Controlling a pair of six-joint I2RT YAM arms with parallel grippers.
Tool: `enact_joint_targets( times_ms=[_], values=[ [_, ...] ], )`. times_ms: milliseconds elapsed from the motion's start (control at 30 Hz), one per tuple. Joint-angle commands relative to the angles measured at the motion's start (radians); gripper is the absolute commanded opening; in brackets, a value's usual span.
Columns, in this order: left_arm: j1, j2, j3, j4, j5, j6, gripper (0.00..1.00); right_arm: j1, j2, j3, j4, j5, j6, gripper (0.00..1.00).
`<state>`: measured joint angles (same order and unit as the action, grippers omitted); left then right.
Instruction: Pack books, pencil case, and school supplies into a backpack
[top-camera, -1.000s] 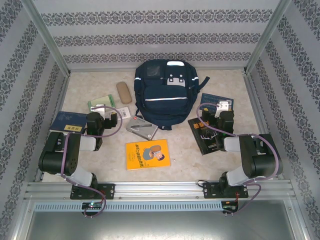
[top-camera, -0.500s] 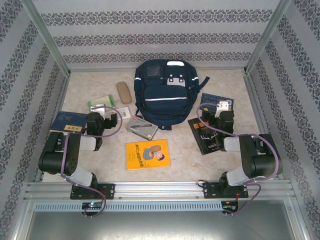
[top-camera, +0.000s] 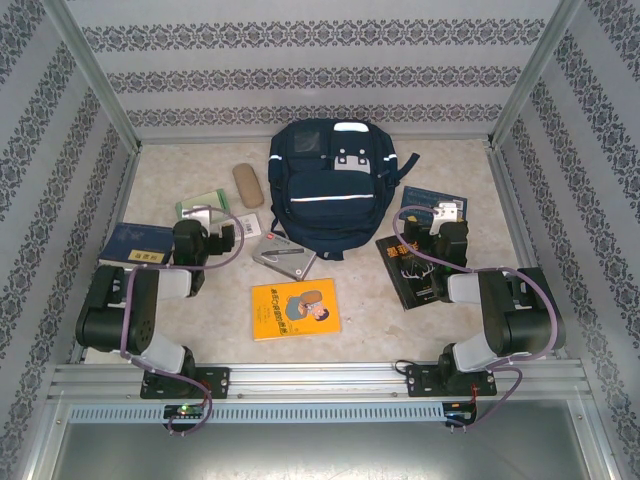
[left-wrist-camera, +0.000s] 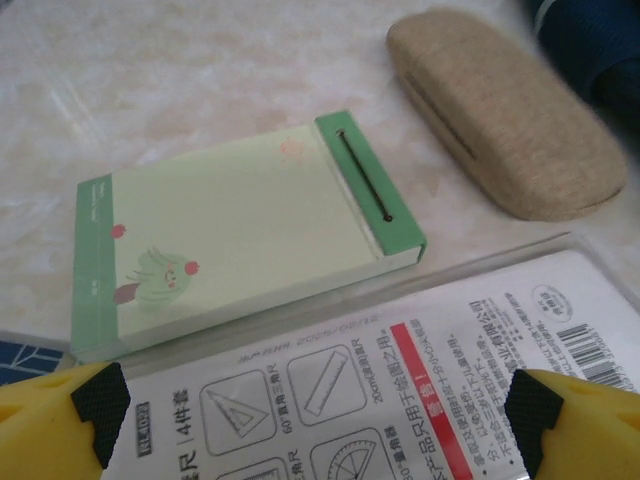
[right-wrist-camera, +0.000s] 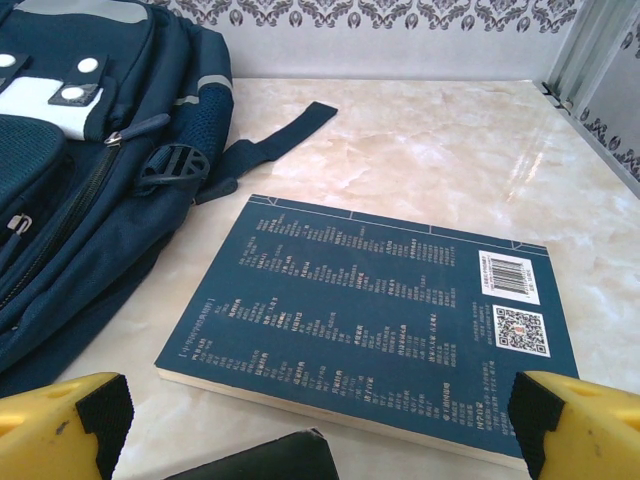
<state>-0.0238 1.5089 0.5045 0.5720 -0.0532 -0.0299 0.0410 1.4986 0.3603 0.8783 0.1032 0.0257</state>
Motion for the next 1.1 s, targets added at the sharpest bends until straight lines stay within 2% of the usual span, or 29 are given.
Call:
enact_joint_targets(
  times_ms=[0, 133, 200, 267, 333, 467, 633, 767, 933, 1067],
  values=[
    [0.016, -0.090, 0.244, -0.432, -0.108, -0.030, 0.99, -0.009, -0.067, 0.012, -0.014, 0.055, 0.025, 0.98],
    [0.017, -0.151, 0.395, -0.679, -0.154, -0.152, 0.99, -0.009, -0.208, 0.034, -0.168, 0.107, 0.045, 0.98],
    [0.017, -0.176, 0.457, -0.796, -0.158, -0.284, 0.99, -0.011, -0.285, 0.077, -0.308, 0.160, 0.134, 0.98],
    [0.018, -0.174, 0.512, -0.888, -0.096, -0.350, 1.00, -0.027, -0.333, 0.152, -0.489, 0.239, 0.323, 0.98],
    [0.015, -0.149, 0.561, -0.951, 0.028, -0.377, 1.00, -0.046, -0.326, 0.227, -0.599, 0.165, 0.365, 0.98],
    [-0.005, -0.100, 0.587, -0.988, 0.143, -0.490, 1.00, -0.041, -0.260, 0.344, -0.691, 0.022, 0.395, 0.98],
    [-0.130, -0.025, 0.602, -0.980, 0.182, -0.570, 1.00, 0.015, -0.086, 0.568, -0.887, -0.144, 0.391, 0.98],
    [-0.241, 0.069, 0.649, -0.983, 0.173, -0.596, 1.00, 0.085, 0.077, 0.742, -1.053, -0.148, 0.361, 0.98],
    [-0.337, 0.199, 0.728, -0.997, 0.197, -0.623, 0.92, 0.133, 0.218, 0.851, -1.116, -0.163, 0.367, 0.98],
    [-0.378, 0.289, 0.790, -1.035, 0.202, -0.628, 0.86, 0.147, 0.282, 0.883, -1.129, -0.198, 0.374, 0.98]
  ],
)
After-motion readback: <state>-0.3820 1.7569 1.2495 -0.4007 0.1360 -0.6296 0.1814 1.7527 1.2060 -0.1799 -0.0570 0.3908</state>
